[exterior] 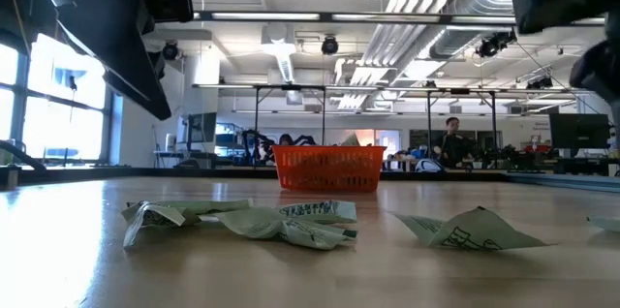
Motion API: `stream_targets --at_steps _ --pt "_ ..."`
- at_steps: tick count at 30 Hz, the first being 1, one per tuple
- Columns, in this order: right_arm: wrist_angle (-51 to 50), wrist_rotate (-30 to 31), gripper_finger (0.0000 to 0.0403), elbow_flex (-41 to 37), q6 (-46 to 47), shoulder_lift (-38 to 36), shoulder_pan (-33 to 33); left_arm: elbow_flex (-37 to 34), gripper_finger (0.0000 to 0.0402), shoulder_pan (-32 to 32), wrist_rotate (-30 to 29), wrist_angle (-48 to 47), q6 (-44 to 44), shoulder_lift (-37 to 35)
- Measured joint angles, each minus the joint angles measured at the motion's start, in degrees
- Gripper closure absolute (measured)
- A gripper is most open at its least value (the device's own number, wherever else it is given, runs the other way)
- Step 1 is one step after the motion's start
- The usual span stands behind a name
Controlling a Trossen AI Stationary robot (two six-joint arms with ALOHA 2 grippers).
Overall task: Pick and place Stevia / Truvia into bins
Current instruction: Put the stevia packet into the basket
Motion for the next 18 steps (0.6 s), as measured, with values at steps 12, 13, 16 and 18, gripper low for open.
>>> stream_targets --at_steps 12,13,16,18 --pt "7.1 -3.6 0.0186 -9.0 3.6 -0.4 -1.7 0.0 0.0158 0.0 -1.2 0.0 -1.0 0.0" --pt "7.3 -3.3 0.0203 -9.0 2.7 -0.4 -2.2 0.0 0.0158 0.0 -1.3 0.0 -1.0 0.0" --pt "7.3 -2.6 0.0267 -9.0 0.1 -0.3 -4.5 0.0 0.0158 0.0 -1.4 0.0 -1.0 0.0" --pt "7.7 -2.7 0.0314 -9.0 -2.1 -0.3 -6.7 0.0 0.0158 0.0 -1.4 0.0 -1.0 0.0"
